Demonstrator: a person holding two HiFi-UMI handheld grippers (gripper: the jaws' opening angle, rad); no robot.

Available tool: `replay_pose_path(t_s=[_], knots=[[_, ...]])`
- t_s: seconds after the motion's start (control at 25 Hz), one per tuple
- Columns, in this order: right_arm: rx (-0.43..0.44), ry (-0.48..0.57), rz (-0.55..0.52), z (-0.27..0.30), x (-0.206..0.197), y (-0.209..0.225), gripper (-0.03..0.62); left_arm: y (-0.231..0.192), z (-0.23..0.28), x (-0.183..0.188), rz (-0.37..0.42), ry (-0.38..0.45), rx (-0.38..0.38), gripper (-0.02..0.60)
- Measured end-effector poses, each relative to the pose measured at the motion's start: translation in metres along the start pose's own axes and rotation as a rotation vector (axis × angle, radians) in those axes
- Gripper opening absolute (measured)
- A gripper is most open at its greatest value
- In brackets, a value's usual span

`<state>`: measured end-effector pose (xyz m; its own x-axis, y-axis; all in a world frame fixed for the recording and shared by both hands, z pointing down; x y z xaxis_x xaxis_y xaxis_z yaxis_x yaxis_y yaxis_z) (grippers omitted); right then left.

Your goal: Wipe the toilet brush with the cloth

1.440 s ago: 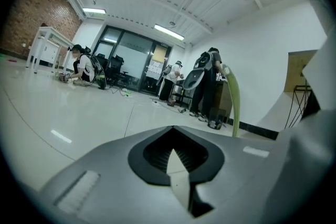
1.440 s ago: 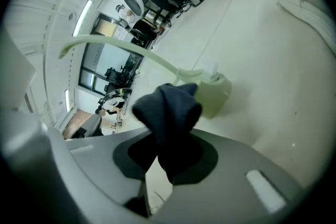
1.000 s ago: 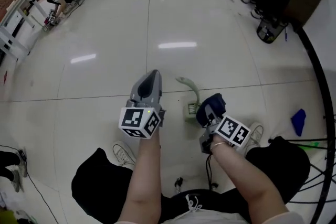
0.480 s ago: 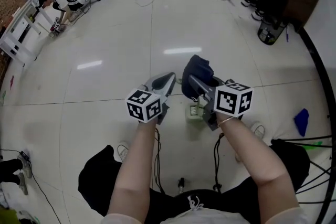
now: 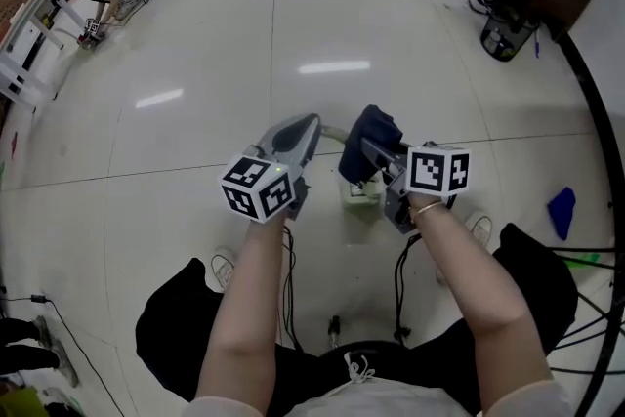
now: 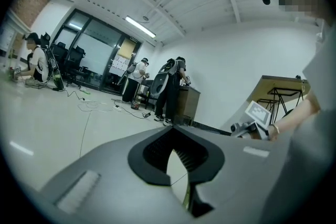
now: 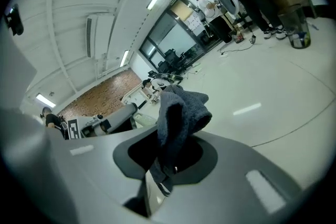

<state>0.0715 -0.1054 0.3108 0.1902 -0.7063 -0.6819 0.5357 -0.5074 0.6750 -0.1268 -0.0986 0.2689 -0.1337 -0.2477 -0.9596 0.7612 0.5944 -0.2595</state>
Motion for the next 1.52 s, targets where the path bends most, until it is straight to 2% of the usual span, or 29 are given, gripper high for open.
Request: replay_pose_path(t_s=[0.2, 0.48, 0.76, 0.84, 1.04, 1.12, 1.2, 1.36, 1.44, 1.52], knots=[[-0.087, -0.051, 0.081, -0.006, -0.034, 0.044, 0.064, 0.000, -0.001, 0.000, -0.026, 0.027, -0.004, 0.007], [-0.149, -0.089, 0.234, 0.002, -0.091, 0.103, 0.063, 0.002, 0.000, -0.001, 0.018, 0.041, 0.014, 0.006], [-0.220, -0.142, 0.315, 0.011, -0.135, 0.139, 0.063, 0.002, 0.002, -0.001, -0.025, 0.054, -0.006, 0.006], [-0.249, -0.133, 0.347, 0.016, -0.149, 0.147, 0.063, 0.002, 0.001, -0.003, -0.016, 0.051, -0.008, 0.006], [-0.313, -0.013, 0.458, 0.012, -0.168, 0.151, 0.064, 0.004, 0.004, -0.005, 0.002, 0.055, -0.007, 0.006], [-0.340, -0.004, 0.438, 0.005, -0.173, 0.136, 0.064, 0.006, 0.003, -0.006, -0.015, 0.066, -0.006, 0.006], [-0.327, -0.048, 0.366, 0.004, -0.179, 0.109, 0.064, 0.008, 0.002, -0.006, -0.022, 0.076, -0.004, 0.006], [-0.190, -0.158, 0.249, 0.028, -0.176, 0.047, 0.063, 0.011, 0.001, -0.004, -0.022, 0.073, -0.004, 0.006], [-0.122, -0.139, 0.181, 0.040, -0.153, 0.020, 0.064, 0.012, 0.001, -0.004, -0.019, 0.067, -0.002, 0.006], [-0.081, -0.113, 0.044, 0.049, -0.119, -0.007, 0.064, 0.014, 0.002, -0.003, -0.011, 0.058, -0.005, 0.006]])
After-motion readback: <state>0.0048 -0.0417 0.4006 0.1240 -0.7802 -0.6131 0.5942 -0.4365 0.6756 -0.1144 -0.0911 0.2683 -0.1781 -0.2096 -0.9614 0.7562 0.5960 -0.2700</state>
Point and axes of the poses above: the fingertips, and each gripper's own axes: z forward along the fingers, y to its right, x out of its top, the point moved 8 cm from there along -z, backward along the fingers, and after that the axes turned 2 degrees about x, right-handed, at the moved point
